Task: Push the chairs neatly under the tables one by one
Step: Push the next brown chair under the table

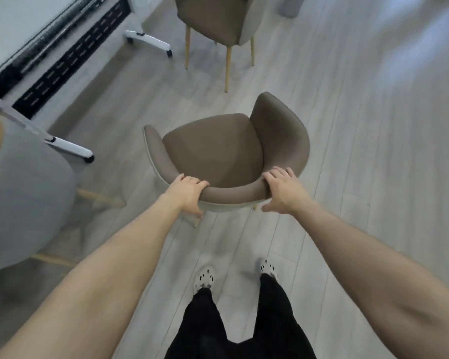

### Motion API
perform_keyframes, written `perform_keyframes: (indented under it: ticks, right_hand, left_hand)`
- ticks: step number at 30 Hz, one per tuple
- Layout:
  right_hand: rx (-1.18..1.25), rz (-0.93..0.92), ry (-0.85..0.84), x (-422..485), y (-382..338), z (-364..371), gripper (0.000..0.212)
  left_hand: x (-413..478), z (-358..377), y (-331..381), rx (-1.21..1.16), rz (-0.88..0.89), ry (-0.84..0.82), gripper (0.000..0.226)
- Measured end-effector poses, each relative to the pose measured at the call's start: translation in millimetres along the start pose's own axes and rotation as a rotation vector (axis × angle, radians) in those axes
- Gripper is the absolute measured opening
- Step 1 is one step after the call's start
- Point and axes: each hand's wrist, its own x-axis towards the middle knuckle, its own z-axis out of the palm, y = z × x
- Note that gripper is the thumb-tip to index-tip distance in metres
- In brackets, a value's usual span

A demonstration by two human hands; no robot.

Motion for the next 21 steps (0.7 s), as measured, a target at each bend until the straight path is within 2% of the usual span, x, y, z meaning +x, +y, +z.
perform_keyframes:
  ticks: [1, 3, 6, 14, 21]
  right_hand:
    - [-0.06, -0.039, -0.007, 12, 9, 8, 0.105]
    - [-0.13, -0.123, 0.023, 31, 26, 21, 0.091]
    - [-0.131, -0.305, 0.08, 50, 43, 29, 0.074]
    - [-0.245, -0.569, 0.067, 88, 82, 6, 0.064]
    - [-0.384, -0.736, 0.038, 163, 81, -38, 0.061]
  left_hand:
    - [5, 3, 2, 0.005, -0.017, -0.001, 0.107]
    - [11, 14, 4, 0.028, -0.038, 0.074, 0.089]
    - [12, 28, 8, 0.036, -0.091, 0.166, 0.069]
    - [15, 25, 53, -0.037, -0.253, 0.152, 0.061]
    - [30, 28, 59, -0.144, -0.441, 0.235, 0.064]
